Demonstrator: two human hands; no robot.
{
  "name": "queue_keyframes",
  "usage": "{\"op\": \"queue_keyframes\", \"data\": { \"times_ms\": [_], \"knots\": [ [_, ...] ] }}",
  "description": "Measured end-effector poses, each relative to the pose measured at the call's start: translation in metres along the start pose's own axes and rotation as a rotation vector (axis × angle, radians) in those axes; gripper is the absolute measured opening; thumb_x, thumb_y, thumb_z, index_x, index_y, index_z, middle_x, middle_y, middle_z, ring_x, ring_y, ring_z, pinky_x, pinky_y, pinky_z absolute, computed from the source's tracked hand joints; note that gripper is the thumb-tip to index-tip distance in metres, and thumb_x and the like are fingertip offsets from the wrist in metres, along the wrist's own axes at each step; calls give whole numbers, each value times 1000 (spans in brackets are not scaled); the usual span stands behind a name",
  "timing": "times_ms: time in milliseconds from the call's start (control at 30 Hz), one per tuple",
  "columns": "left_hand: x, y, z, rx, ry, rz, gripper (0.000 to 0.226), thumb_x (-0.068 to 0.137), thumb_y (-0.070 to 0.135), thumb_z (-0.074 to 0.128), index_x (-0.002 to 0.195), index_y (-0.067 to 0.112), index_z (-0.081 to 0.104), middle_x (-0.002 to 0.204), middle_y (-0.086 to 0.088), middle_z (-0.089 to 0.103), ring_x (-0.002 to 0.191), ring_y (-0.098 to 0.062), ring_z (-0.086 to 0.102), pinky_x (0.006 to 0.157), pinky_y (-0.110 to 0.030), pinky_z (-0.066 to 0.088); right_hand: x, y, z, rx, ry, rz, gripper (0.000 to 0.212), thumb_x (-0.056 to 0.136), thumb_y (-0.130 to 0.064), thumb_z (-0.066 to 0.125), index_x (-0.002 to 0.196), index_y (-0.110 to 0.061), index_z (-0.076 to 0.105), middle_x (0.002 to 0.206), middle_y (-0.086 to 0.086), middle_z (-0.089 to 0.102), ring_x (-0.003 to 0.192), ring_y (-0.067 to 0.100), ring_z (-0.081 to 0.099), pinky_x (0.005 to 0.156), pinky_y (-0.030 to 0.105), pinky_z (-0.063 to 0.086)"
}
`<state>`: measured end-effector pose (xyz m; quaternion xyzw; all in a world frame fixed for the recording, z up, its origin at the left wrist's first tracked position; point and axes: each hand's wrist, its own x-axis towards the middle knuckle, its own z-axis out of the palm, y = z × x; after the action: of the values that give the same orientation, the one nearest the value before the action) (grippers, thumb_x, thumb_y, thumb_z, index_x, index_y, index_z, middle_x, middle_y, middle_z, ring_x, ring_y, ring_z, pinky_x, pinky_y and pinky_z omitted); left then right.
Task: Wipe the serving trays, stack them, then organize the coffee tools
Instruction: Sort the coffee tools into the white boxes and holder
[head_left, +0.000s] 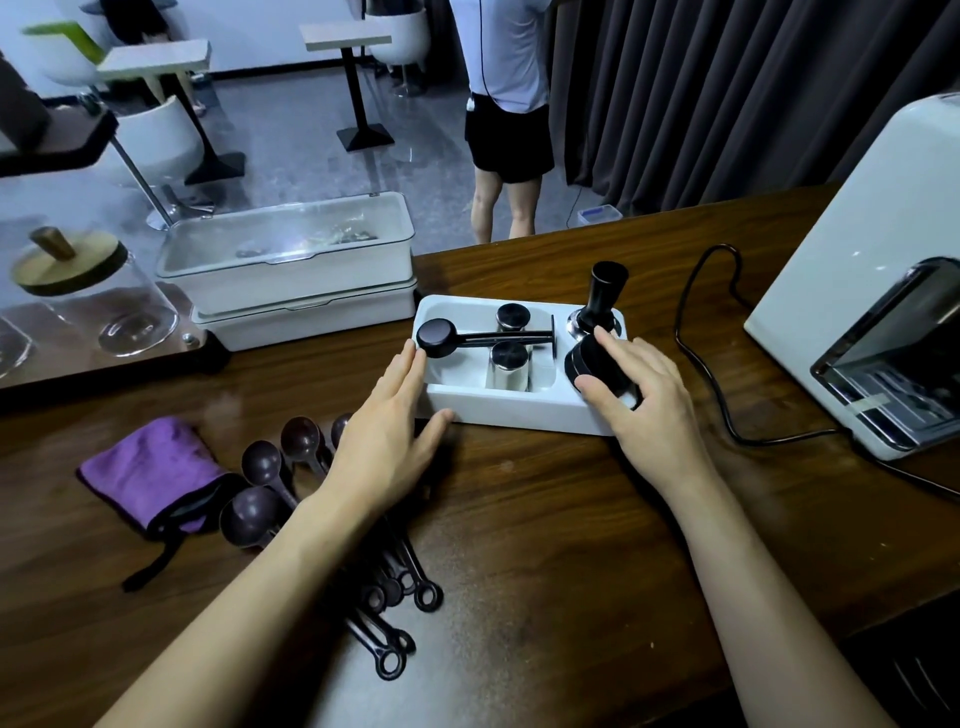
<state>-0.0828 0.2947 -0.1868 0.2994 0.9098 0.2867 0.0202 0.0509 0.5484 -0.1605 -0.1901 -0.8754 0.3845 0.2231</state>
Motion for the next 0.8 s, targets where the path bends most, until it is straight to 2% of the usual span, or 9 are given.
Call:
{"op": "queue_keyframes", "data": {
  "times_ms": [133, 367, 700, 800],
  "knots": [
    [1, -1, 0, 4, -2, -5, 82, 99, 48, 57, 164, 31, 10, 169, 19, 3, 136, -29, 50, 109, -45, 46, 3, 1, -2, 7, -15, 22, 59, 91, -44, 67, 147, -34, 49, 141, -12, 48, 132, 8, 41, 105, 28, 36],
    [1, 0, 0, 1, 4, -22, 80, 100, 51, 55, 164, 32, 10, 168, 21, 3, 138, -26, 49, 111, -44, 44, 8, -3, -6, -88, -37, 43, 57, 89, -43, 70, 143, -36, 53, 134, -8, 48, 129, 12, 39, 102, 27, 34],
    [1, 2, 0, -19, 16, -23, 75, 102, 46, 53, 164, 32, 14, 165, 23, 3, 137, -26, 50, 111, -41, 44, 8, -10, -8, -214, -31, 0, 55, 91, -38, 70, 144, -34, 53, 136, 0, 50, 127, 19, 46, 103, 37, 43],
    [1, 4, -1, -23, 15, -27, 75, 102, 46, 53, 164, 31, 13, 164, 24, 1, 138, -26, 49, 112, -41, 43, 9, -7, -8, -225, -37, -8, 57, 90, -40, 70, 144, -35, 53, 138, -1, 50, 128, 19, 45, 103, 33, 40]
  ]
}}
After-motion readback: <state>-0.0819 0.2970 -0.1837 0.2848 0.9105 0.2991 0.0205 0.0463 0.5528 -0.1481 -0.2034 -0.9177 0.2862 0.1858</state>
